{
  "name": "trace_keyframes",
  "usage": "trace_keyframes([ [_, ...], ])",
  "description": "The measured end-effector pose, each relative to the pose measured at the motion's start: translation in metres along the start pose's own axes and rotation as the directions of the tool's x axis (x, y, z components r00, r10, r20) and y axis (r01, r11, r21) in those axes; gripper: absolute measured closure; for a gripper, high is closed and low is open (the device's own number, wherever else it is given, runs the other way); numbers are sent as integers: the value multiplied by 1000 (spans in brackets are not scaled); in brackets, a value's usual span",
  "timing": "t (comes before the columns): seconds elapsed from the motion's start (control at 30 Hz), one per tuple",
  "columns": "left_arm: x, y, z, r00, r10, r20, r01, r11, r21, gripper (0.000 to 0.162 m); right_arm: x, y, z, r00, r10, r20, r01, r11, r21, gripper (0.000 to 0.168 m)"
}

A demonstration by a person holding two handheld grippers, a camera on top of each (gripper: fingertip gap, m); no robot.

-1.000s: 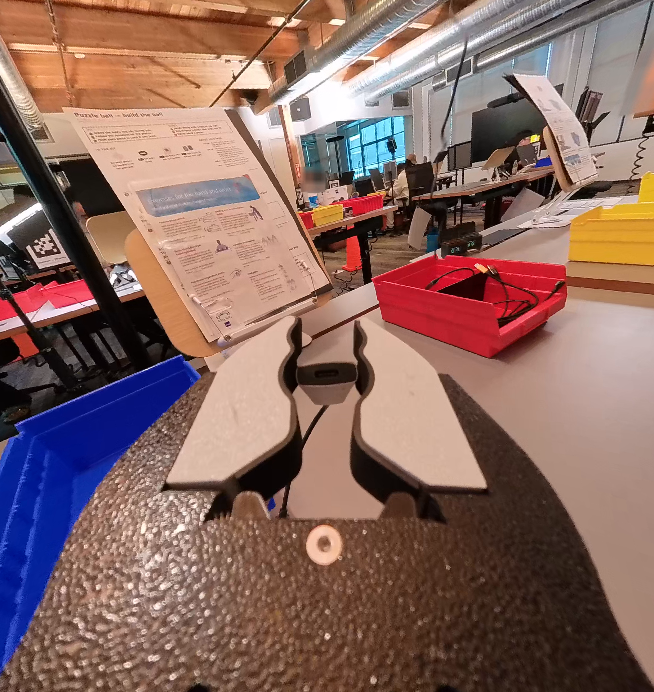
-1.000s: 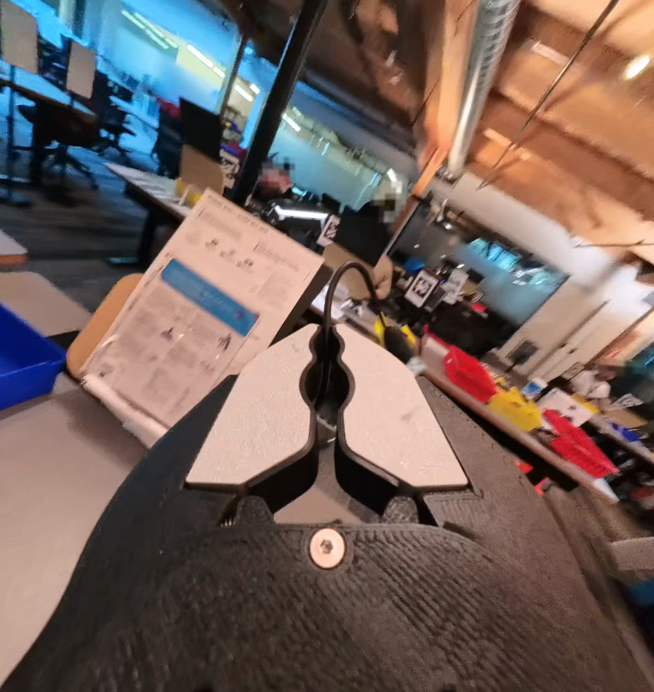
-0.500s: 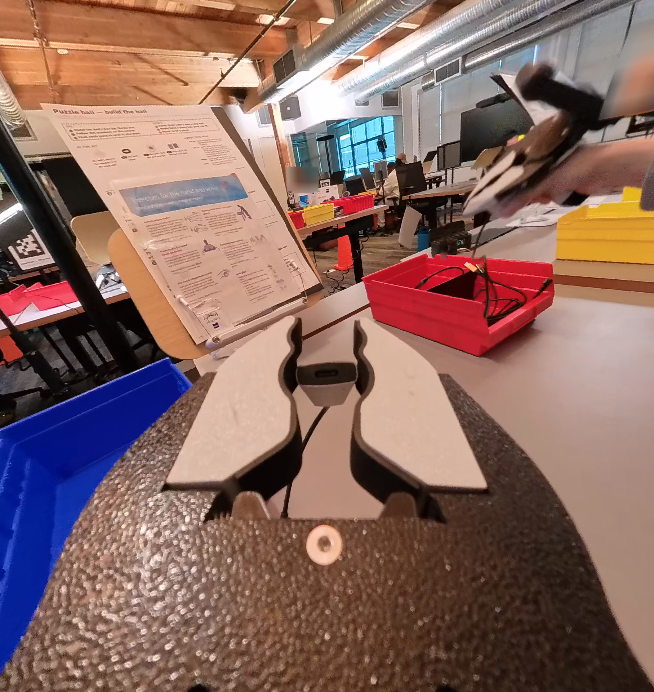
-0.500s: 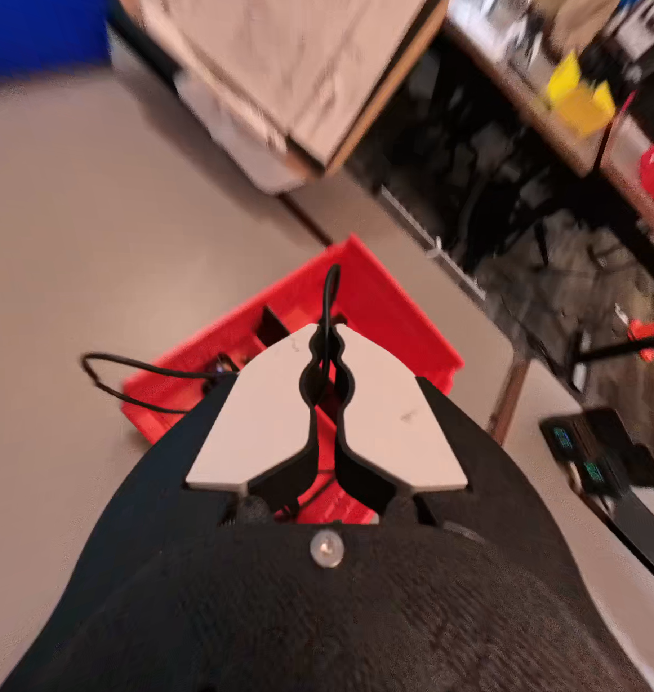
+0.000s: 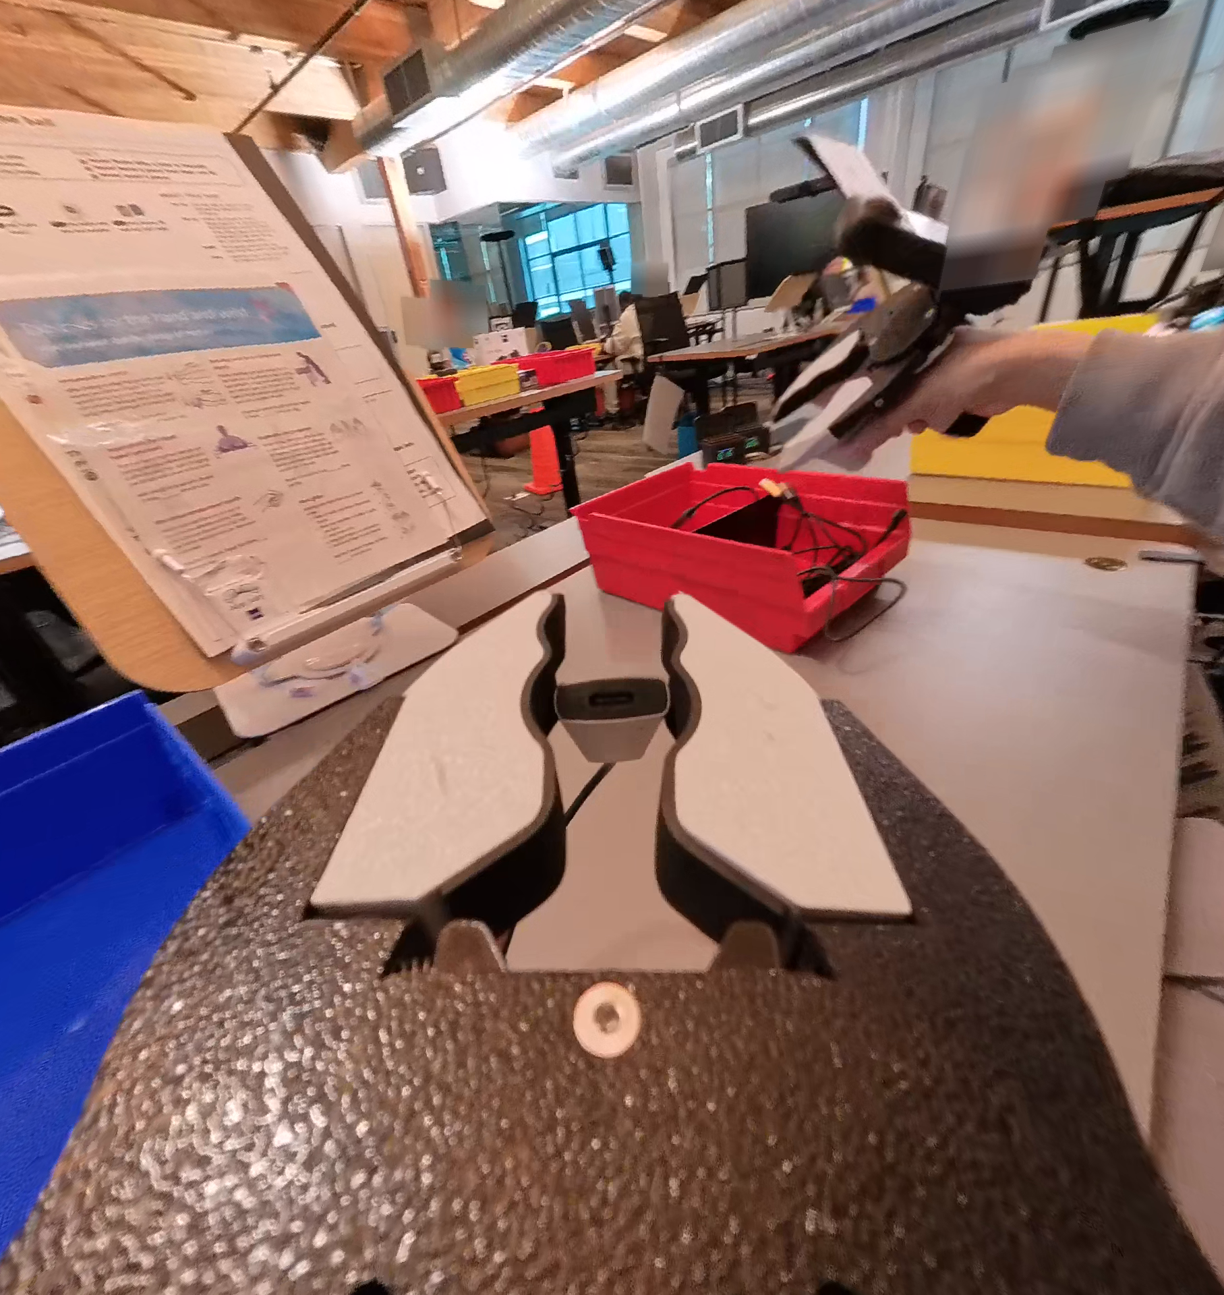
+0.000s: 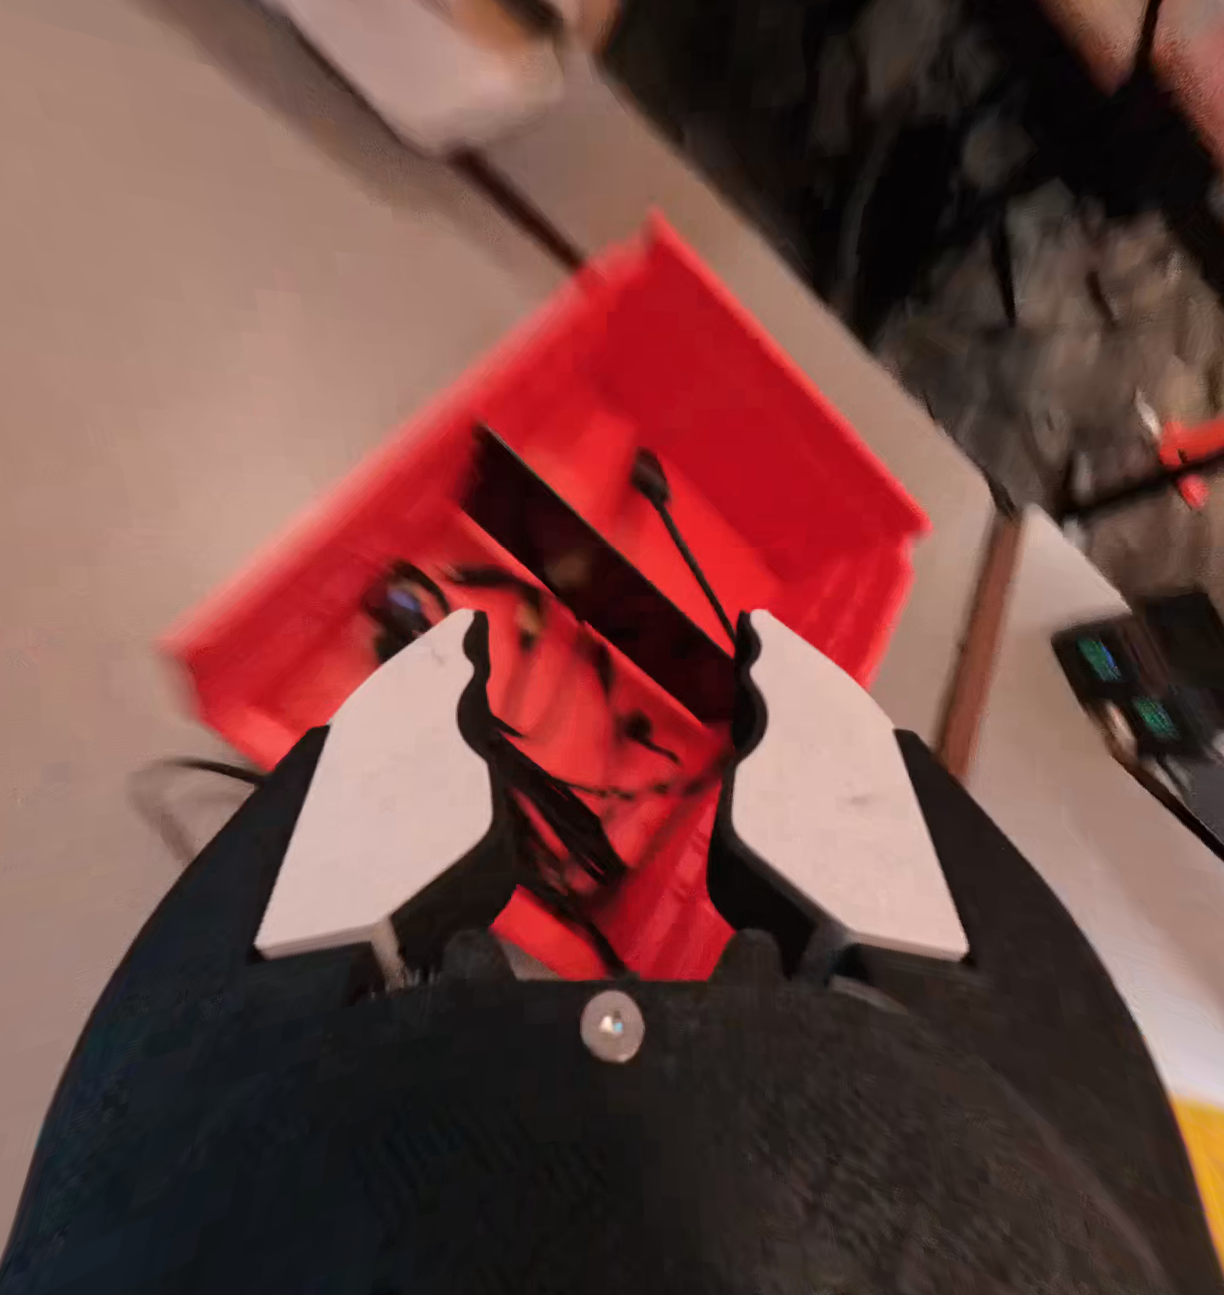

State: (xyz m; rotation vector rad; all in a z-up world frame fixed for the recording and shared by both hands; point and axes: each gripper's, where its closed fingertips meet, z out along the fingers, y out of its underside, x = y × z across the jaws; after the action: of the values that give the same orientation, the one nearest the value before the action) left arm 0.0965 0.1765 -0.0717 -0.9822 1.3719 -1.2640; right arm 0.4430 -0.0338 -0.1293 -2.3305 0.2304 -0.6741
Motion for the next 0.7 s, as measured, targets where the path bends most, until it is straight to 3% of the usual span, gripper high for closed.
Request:
trace_keyframes([
  [0.07, 11, -1, 5, 996, -42, -74, 44, 999, 19, 136, -70, -46, -29, 973, -34, 228, -25, 967, 253, 102],
  [0.1, 17, -1, 7, 991, -67, -119, 71, 997, 30, 136, -118, -62, -46, 925, -116, 360, -21, 934, 356, 103],
  [0.17, 31, -5, 9, 971, -114, -210, 128, 990, 56, 136, -202, -85, -72, 826, -281, 488, -25, 848, 529, 104],
  [0.27, 54, -10, 10, 926, -143, -349, 179, 981, 71, 136, -291, -99, -90, 686, -408, 603, -93, 773, 628, 104],
  [0.33, 68, -12, 9, 901, -123, -416, 170, 982, 78, 136, -330, -101, -100, 554, -454, 698, -159, 765, 624, 105],
  [0.43, 83, -16, 4, 869, -63, -491, 149, 979, 138, 136, -350, -110, -113, 421, -444, 791, -316, 745, 587, 121],
  [0.53, 81, -24, -2, 853, -56, -519, 196, 956, 220, 136, -347, -119, -124, 365, -410, 836, -482, 686, 546, 140],
  [0.7, 74, -21, -4, 833, -101, -544, 270, 932, 240, 136, -343, -122, -126, 425, -414, 805, -504, 630, 591, 143],
])
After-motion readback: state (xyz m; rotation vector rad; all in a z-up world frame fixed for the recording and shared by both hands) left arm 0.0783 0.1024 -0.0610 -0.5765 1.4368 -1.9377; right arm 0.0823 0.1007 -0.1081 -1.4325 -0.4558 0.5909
